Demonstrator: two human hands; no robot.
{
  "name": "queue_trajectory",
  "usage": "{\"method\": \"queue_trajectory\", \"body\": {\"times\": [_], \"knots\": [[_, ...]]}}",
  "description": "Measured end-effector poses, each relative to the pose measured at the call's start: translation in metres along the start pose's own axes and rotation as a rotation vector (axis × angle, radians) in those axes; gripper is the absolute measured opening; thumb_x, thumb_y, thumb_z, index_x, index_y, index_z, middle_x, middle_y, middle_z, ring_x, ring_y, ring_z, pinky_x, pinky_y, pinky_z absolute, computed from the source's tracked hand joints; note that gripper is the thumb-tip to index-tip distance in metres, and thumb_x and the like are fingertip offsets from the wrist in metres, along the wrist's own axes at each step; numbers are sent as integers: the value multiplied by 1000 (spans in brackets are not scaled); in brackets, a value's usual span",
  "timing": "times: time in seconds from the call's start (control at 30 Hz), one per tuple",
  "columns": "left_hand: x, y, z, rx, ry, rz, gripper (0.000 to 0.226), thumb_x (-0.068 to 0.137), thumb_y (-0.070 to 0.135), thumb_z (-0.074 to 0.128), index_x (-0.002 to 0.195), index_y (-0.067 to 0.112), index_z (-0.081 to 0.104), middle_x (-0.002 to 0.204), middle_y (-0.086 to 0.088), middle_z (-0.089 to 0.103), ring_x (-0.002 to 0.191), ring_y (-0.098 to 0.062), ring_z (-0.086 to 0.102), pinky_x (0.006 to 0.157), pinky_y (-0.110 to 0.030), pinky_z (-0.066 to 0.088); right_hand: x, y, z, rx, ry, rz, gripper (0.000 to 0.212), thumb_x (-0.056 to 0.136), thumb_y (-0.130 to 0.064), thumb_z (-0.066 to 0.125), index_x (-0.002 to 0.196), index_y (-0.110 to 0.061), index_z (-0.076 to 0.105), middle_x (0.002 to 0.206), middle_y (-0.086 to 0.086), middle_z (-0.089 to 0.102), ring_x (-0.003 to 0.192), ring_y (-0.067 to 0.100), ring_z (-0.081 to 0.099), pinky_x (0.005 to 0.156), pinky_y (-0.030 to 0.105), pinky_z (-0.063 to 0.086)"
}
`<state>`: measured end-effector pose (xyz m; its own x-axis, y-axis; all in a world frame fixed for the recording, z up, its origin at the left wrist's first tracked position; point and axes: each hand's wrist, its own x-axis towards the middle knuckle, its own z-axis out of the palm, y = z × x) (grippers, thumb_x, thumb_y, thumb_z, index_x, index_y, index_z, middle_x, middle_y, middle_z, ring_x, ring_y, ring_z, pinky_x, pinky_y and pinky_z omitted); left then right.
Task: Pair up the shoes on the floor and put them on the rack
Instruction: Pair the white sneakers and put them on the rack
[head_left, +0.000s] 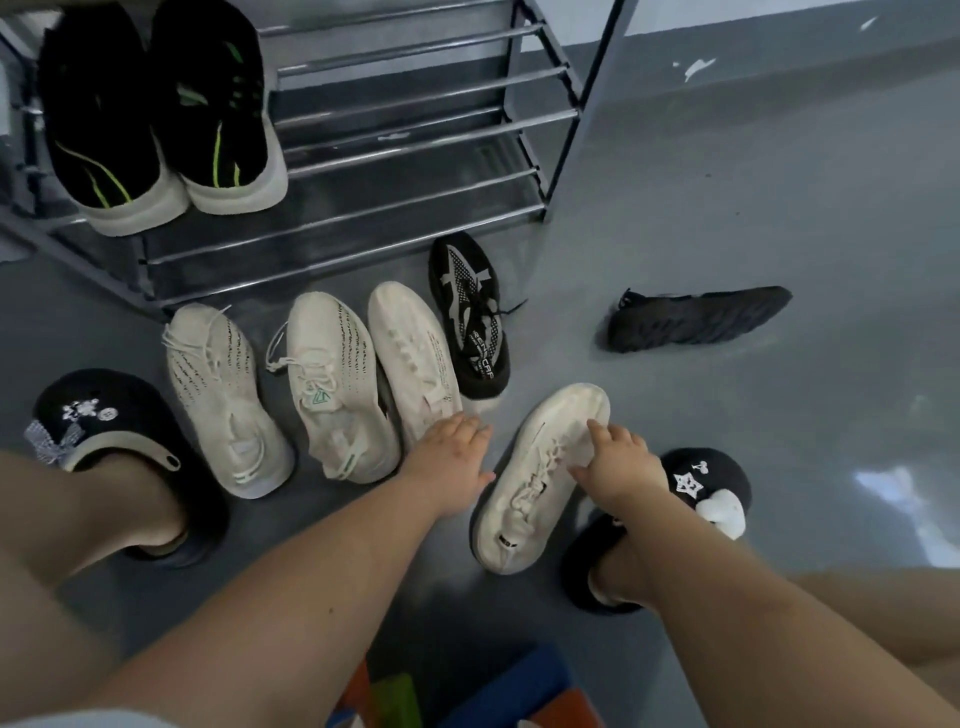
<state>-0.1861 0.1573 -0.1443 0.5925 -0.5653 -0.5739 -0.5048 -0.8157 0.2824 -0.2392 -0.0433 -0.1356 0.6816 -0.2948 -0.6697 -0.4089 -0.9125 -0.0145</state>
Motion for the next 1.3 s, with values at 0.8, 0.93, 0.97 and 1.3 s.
{"method": "queue_trajectory", "body": {"times": [0.8,0.93,0.97,1.3], "knots": [[51,20,20,-99,-85,2,37,98,31,42,120,4,55,138,-11,44,141,-28,21,116,-36,12,20,2,13,451,-127,145,74,95,-41,48,152,-12,12,133,12,55,117,32,57,95,35,44],[45,18,15,-207,20,-60,31,98,25,41,116,5,57,132,-11,48,137,-26,27,118,-36,5,22,-11,5,723,-71,163,61,94,-36,53,144,-9,31,144,10,46,130,30,46,103,38,38],[43,18,13,-237,50,-81,31,98,23,40,116,5,58,132,-10,48,137,-25,27,118,-36,3,21,-15,3,765,-60,173,61,95,-35,53,144,-8,31,144,10,46,130,30,45,102,36,38],[21,4,-6,-719,187,-275,24,95,20,50,73,10,53,96,-11,52,99,-26,51,86,-26,36,14,-43,-5,1171,-151,298,50,91,-40,59,120,0,58,112,13,65,91,28,63,74,38,54]]}}
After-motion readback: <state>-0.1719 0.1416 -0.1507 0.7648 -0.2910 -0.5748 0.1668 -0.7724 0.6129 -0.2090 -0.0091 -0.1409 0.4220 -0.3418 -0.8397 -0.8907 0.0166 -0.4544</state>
